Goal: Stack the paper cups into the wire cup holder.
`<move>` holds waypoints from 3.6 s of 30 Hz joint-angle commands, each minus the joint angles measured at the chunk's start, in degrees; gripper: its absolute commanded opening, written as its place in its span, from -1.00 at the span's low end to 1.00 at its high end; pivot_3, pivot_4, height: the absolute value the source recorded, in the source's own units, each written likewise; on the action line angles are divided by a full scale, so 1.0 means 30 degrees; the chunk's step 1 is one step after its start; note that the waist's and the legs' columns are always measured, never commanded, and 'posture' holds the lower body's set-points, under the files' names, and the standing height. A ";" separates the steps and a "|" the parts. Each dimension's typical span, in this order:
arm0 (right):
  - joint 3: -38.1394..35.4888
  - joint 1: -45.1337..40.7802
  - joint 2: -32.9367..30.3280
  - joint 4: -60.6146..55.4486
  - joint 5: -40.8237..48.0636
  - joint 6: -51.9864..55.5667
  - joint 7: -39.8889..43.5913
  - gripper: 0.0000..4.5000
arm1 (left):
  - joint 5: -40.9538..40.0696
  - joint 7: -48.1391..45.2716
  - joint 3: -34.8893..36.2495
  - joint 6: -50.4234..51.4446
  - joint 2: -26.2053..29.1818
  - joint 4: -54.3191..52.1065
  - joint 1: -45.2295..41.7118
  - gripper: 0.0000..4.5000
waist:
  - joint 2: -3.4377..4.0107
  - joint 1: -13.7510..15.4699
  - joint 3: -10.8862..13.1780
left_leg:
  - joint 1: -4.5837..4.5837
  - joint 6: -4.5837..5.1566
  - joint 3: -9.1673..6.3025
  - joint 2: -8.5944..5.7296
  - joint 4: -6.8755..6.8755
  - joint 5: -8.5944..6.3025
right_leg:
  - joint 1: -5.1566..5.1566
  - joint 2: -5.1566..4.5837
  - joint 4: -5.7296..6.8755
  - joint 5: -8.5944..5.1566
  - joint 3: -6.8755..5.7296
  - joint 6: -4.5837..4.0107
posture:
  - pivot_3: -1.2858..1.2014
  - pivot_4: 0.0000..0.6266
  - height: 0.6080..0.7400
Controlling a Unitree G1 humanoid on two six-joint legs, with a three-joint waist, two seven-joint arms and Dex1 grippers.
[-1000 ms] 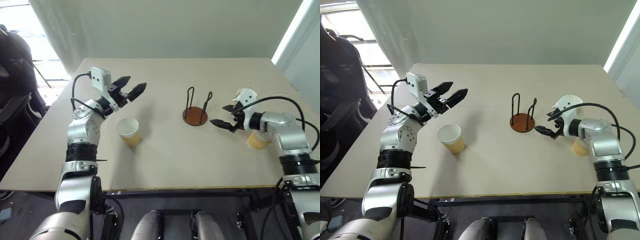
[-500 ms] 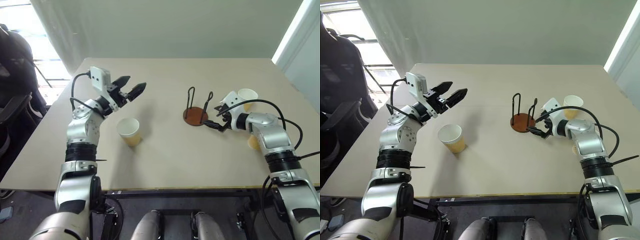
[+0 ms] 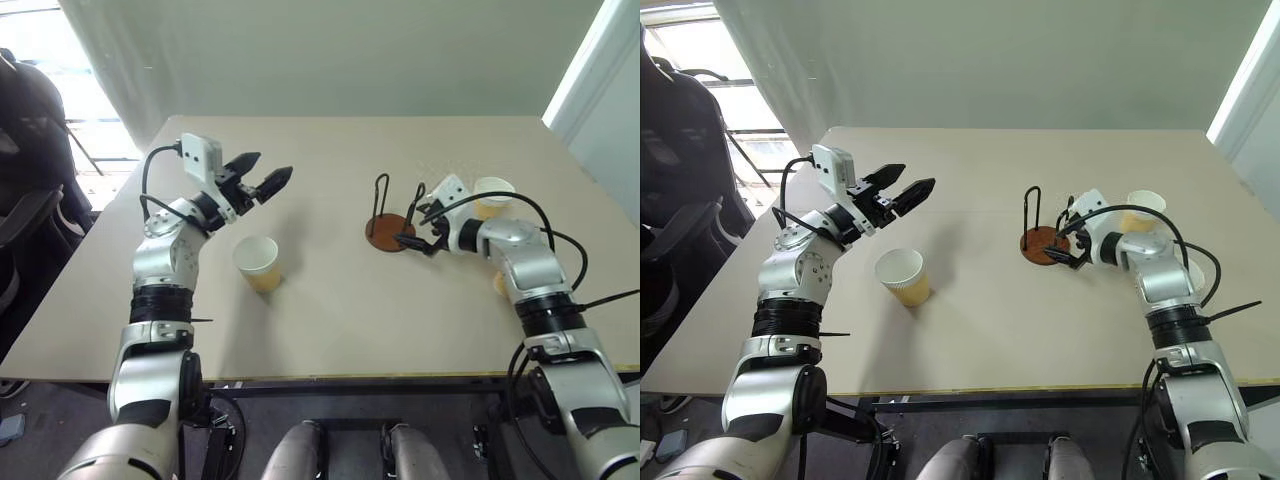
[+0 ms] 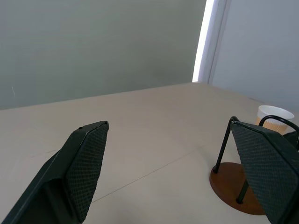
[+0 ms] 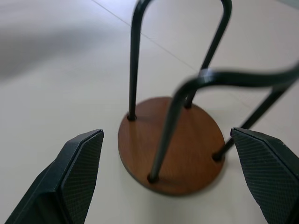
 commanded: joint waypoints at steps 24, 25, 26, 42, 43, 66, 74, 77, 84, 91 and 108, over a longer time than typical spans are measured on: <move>0.0078 -0.0621 0.0465 -0.0002 -0.0042 -0.0581 0.0129 -0.99 | 0.0066 -0.0082 0.0091 -0.0195 0.0218 -0.0384 -0.0482 1.00 | 0.0000 0.0001 0.0000 | -0.0007 -0.0008 0.0000 0.0001 -0.0001 -0.0005 | -0.0009 0.0000 0.0002 0.0003 0.0001 -0.0006 | 0.03 -0.52 1.00; 0.0100 -0.0625 0.0450 -0.0012 -0.0021 -0.0569 0.0217 -0.99 | 0.0069 -0.0081 0.0088 -0.0193 0.0217 -0.0376 -0.0485 1.00 | 0.0000 0.0002 0.0000 | -0.0005 -0.0008 0.0000 0.0001 -0.0004 -0.0005 | -0.0010 -0.0001 0.0002 0.0003 0.0001 -0.0006 | 0.03 -0.52 1.00; 0.0144 -0.0631 0.0420 -0.0018 -0.0004 -0.0562 0.0331 -0.99 | 0.0071 -0.0080 0.0085 -0.0191 0.0215 -0.0371 -0.0486 1.00 | 0.0000 0.0003 0.0000 | -0.0007 -0.0009 0.0000 0.0002 -0.0002 -0.0004 | -0.0011 0.0000 0.0003 0.0004 0.0000 -0.0007 | 0.03 -0.52 1.00; 0.0740 -0.0265 -0.1336 -0.2738 0.1366 0.1341 0.5282 -0.99 | 0.0085 -0.0181 0.0035 -0.0157 0.0197 -0.0278 -0.0549 1.00 | -0.0001 -0.0002 0.0000 | -0.0022 -0.0008 0.0000 -0.0002 -0.0003 -0.0003 | -0.0014 0.0001 -0.0005 0.0001 0.0000 -0.0007 | 0.03 -0.52 1.00; 0.0727 -0.0267 -0.1392 -0.2854 0.1453 0.1498 0.5470 -0.99 | 0.0086 -0.0182 0.0030 -0.0157 0.0187 -0.0271 -0.0560 1.00 | 0.0000 -0.0005 0.0000 | -0.0020 -0.0009 0.0001 -0.0002 -0.0002 -0.0003 | -0.0014 0.0001 -0.0003 0.0001 0.0000 -0.0007 | 0.03 -0.52 1.00; 0.1203 0.0205 -0.1704 -0.4460 0.2072 0.2614 0.6546 -0.99 | 0.0630 -1.0605 -0.3400 0.0775 0.4184 -0.0307 -0.1092 1.00 | -0.0002 -0.0031 0.0000 | -0.0026 -0.0014 -0.0009 0.0003 -0.0004 0.0002 | -0.0028 0.0005 0.0006 -0.0002 0.0003 -0.0017 | 0.03 -0.52 1.00; 0.1464 0.0243 -0.2068 -0.4495 0.2097 0.2531 0.7187 -0.99 | 0.0708 -1.3802 -0.4094 0.0546 0.4727 -0.0516 -0.1250 1.00 | -0.0001 -0.0045 0.0000 | -0.0049 -0.0018 -0.0016 -0.0001 -0.0011 -0.0009 | -0.0046 0.0000 -0.0007 -0.0010 0.0007 -0.0021 | 0.03 -0.52 1.00; 0.1589 0.0322 -0.2256 -0.4658 0.2117 0.2536 0.7580 -0.99 | 0.0769 -1.4137 -0.4229 0.0562 0.4683 -0.0640 -0.1285 1.00 | -0.0001 -0.0053 0.0000 | -0.0052 -0.0020 -0.0017 0.0002 -0.0024 -0.0010 | -0.0056 0.0001 -0.0005 -0.0015 0.0007 -0.0023 | 0.03 -0.52 1.00; 0.1670 0.0338 -0.2806 -0.4822 0.2175 0.2525 0.8430 -0.99 | 0.0824 -1.4406 -0.4277 0.0580 0.4600 -0.0644 -0.1396 1.00 | -0.0001 -0.0068 0.0000 | -0.0052 -0.0017 -0.0017 0.0002 -0.0030 -0.0008 | -0.0056 0.0001 -0.0006 -0.0024 0.0007 -0.0018 | 0.03 -0.52 1.00; 0.1810 0.0486 -0.2925 -0.4992 0.2261 0.2550 0.8786 -0.99 | 0.0794 -1.4502 -0.4226 0.0467 0.4563 -0.0631 -0.1270 1.00 | -0.0001 -0.0092 0.0000 | -0.0051 -0.0013 -0.0017 0.0002 -0.0030 -0.0005 | -0.0056 0.0001 -0.0005 -0.0026 0.0007 -0.0017 | 0.03 -0.52 1.00; 0.2265 0.0324 -0.3119 -0.3439 0.1392 0.1395 0.8593 -0.76 | 0.0864 -1.4437 -0.4228 0.0111 0.4540 -0.0605 -0.1114 1.00 | -0.0003 -0.0105 -0.0001 | -0.0046 -0.0008 -0.0017 0.0002 -0.0029 -0.0002 | -0.0054 0.0000 -0.0002 -0.0026 0.0008 -0.0018 | 0.03 -0.52 1.00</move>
